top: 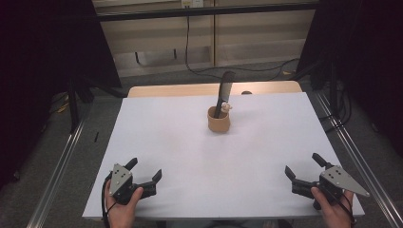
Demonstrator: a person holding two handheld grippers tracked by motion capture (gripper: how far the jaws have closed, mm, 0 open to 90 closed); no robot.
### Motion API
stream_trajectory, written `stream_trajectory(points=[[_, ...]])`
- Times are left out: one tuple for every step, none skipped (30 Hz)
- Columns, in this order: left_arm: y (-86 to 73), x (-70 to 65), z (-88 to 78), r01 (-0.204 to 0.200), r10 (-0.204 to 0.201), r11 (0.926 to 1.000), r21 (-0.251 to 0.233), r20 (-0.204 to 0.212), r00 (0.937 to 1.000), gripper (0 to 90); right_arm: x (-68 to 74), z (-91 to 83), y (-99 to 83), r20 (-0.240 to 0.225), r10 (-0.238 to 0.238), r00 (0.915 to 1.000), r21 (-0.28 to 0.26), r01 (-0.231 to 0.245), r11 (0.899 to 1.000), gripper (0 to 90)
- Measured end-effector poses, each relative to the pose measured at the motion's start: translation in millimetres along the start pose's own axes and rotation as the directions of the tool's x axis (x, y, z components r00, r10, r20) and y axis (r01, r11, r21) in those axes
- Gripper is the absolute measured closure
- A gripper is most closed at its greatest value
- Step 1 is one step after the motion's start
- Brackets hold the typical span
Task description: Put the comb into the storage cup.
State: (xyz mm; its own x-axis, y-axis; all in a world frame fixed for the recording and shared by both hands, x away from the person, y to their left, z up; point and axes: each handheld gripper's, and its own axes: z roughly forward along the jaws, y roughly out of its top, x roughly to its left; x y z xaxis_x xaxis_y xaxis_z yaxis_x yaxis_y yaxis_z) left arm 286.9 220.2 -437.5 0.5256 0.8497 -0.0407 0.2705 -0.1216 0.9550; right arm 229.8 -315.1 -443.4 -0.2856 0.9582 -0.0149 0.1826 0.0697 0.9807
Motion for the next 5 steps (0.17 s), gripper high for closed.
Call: stream_trajectory(points=[[0.1,0.3,0.0,0.008,-0.008,1.0,-0.005,-0.002,1.0,3.9,0.3,0.0,-0.1,-0.002,-0.002,1.0,0.002,0.003,1.0,0.0],[0.1,0.6,0.1,0.016,-0.016,0.9999,-0.005,0.004,0.9999,3.9,0.6,0.1,-0.2,-0.002,-0.001,1.0,0.002,0.001,1.0,0.0],[0.1,0.7,0.0,0.019,-0.019,0.9998,-0.005,0.006,0.9998,3.9,0.7,0.2,-0.1,-0.002,-0.001,1.0,0.002,0.001,1.0,0.0],[0.2,1.0,-0.2,0.015,-0.015,0.9999,-0.006,0.005,0.9999,3.9,0.5,0.4,-0.2,-0.002,-0.001,1.0,0.002,0.001,1.0,0.0],[0.3,1.4,-0.4,0.019,-0.019,0.9998,-0.011,0.003,0.9998,4.0,0.3,0.4,-0.2,-0.001,0.0,1.0,0.005,0.0,1.0,0.0]])
